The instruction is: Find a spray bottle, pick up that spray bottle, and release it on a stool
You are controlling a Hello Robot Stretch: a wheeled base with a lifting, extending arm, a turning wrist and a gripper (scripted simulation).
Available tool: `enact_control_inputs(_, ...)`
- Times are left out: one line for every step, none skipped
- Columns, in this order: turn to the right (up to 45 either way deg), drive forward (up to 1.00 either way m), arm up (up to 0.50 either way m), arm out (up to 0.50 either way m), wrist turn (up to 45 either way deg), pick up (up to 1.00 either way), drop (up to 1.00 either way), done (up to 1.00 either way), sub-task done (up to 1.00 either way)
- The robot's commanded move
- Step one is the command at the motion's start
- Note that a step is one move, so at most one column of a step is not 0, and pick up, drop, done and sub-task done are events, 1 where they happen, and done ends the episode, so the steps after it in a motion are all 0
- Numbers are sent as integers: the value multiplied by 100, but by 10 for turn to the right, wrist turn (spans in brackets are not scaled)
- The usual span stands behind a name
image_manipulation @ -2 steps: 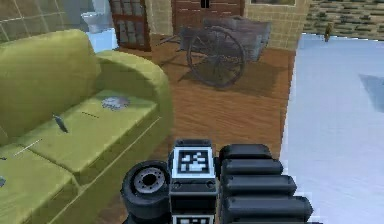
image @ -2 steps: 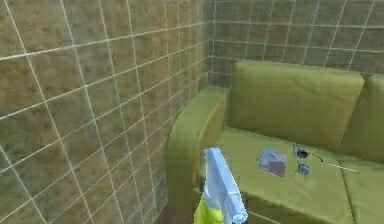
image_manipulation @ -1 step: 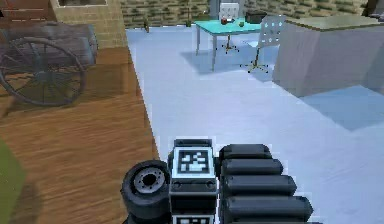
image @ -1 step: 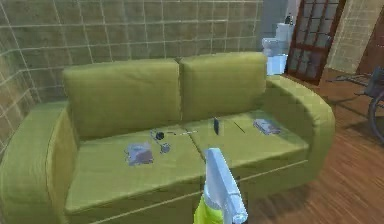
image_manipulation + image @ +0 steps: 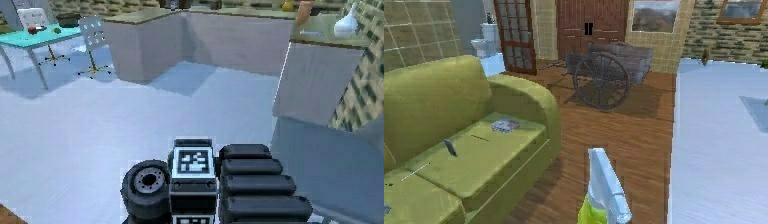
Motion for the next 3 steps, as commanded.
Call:
enact_control_inputs(210, 0, 0, 0, 0, 0, 0, 0, 0)
enact_control_inputs(-450, 0, 0, 0, 0, 0, 0, 0, 0)
enact_control_inputs(-450, 0, 0, 0, 0, 0, 0, 0, 0)
